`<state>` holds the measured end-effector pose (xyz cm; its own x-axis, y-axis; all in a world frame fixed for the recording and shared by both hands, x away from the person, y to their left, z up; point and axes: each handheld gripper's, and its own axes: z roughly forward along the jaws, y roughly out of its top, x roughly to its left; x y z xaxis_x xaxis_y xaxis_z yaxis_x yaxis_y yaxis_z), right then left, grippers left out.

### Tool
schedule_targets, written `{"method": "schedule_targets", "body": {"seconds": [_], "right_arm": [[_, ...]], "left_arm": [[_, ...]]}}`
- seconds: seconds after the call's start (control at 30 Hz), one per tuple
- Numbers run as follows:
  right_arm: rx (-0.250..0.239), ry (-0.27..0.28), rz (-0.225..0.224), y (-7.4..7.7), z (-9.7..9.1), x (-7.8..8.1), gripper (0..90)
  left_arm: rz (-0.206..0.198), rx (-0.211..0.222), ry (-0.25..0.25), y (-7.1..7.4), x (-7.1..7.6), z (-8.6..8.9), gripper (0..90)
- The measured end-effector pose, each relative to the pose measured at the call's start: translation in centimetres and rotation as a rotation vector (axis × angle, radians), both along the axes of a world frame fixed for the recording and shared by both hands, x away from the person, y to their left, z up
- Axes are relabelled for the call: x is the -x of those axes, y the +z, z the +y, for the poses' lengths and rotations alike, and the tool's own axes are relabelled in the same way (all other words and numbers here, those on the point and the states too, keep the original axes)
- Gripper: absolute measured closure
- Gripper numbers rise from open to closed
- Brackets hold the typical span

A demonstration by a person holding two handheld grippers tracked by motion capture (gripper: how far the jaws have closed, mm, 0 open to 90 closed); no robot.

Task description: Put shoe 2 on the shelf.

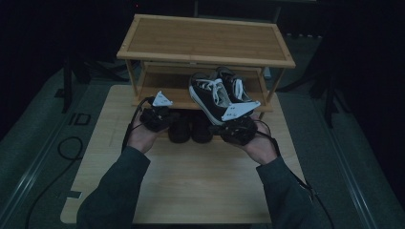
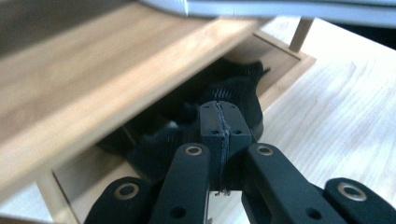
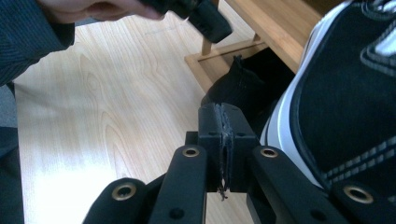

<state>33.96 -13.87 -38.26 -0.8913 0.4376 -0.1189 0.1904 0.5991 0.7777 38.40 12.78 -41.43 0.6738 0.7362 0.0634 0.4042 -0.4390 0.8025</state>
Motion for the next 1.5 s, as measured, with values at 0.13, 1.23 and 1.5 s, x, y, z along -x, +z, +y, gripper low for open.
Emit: {"method": "schedule_targets", "body": {"seconds": [0.13, 1.23, 1.5], "right_arm": [[-0.014, -0.007, 0.012, -0.6, -0.7, 0.0, 86.6], [-0.020, -0.034, 0.058, -2.8, -3.6, -0.2, 85.4], [-0.047, -0.009, 0.038, -2.5, -3.9, 0.0, 84.9]], "left_arm": [[-0.019, -0.001, 0.000, 1.1, -0.7, -1.0, 90.0], [-0.059, -0.128, 0.094, 1.9, -5.1, -4.7, 90.0], [-0.058, -0.127, 0.122, 1.8, -5.5, -5.0, 90.0]]}}
